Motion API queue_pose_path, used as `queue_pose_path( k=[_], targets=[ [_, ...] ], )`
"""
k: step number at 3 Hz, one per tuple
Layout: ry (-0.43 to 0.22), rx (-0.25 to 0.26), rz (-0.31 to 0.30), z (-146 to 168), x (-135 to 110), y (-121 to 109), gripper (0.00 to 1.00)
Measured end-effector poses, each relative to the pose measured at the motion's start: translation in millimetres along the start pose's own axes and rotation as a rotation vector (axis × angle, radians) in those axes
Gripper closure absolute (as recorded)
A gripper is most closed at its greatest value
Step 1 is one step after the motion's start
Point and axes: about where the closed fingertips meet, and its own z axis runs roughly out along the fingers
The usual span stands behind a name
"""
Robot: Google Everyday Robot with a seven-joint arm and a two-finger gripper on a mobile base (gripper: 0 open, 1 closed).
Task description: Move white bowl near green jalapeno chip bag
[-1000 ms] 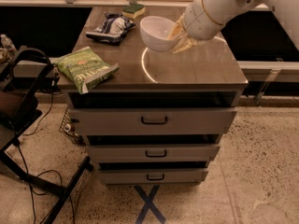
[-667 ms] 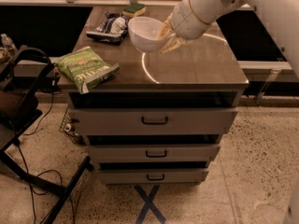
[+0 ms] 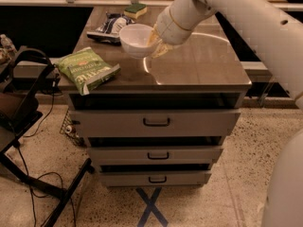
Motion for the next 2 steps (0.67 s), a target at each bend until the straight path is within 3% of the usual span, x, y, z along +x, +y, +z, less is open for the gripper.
queue_pose_path(
  k=[1,2],
  targets=[
    [0.064,-0.042,-0.05,27,-6,-6,1.0],
    [0.086,-0.069,-0.083,40,-10,-5,1.0]
  ],
)
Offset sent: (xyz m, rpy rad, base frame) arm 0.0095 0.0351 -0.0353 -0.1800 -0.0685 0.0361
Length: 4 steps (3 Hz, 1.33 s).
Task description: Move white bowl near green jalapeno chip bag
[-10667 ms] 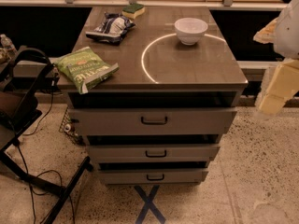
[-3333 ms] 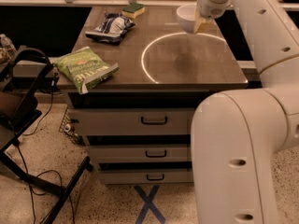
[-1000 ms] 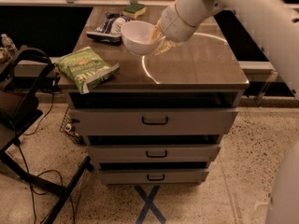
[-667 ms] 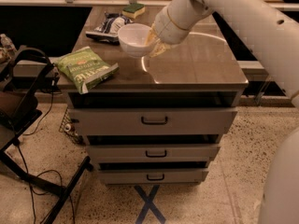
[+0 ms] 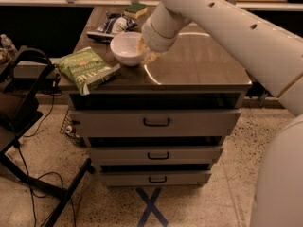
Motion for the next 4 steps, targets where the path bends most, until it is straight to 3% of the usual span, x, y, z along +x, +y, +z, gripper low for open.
queue_pose_path(
  k=[1,2,4],
  targets=[
    [-0.003,-0.003,-0.001,2.1,-0.7,0.6,0.83],
    [-0.007,-0.007,-0.002,5.4,-2.0,1.2,0.51],
    [-0.012,-0.011,-0.003,9.4,-3.7,1.9,0.05]
  ],
)
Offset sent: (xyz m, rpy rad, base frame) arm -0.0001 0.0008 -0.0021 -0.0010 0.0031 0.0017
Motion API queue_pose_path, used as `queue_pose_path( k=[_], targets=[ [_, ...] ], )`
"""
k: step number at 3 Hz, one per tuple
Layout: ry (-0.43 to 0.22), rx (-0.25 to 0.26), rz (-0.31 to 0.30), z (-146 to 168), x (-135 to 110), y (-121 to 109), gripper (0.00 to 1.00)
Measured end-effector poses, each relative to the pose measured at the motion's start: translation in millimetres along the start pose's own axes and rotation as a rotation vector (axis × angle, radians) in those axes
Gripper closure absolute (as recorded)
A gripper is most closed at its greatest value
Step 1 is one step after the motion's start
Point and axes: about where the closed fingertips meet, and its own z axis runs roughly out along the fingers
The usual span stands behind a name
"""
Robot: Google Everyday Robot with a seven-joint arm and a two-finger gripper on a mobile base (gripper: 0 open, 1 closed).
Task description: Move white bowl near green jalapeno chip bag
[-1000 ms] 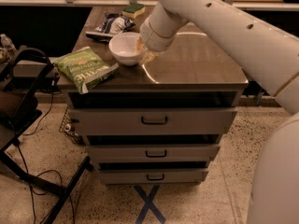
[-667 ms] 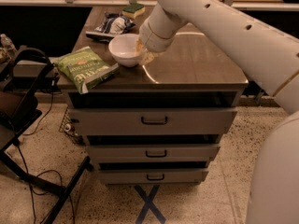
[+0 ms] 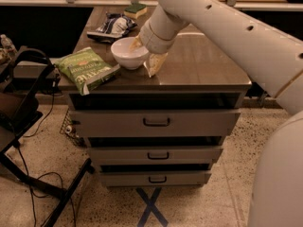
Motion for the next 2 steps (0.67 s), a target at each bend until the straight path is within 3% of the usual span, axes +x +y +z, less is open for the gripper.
queue_pose_path(
  k=[2],
  targets=[
    [-0.002,-0.002,-0.001,-3.0,-0.5,-2.5,0.0]
  ],
)
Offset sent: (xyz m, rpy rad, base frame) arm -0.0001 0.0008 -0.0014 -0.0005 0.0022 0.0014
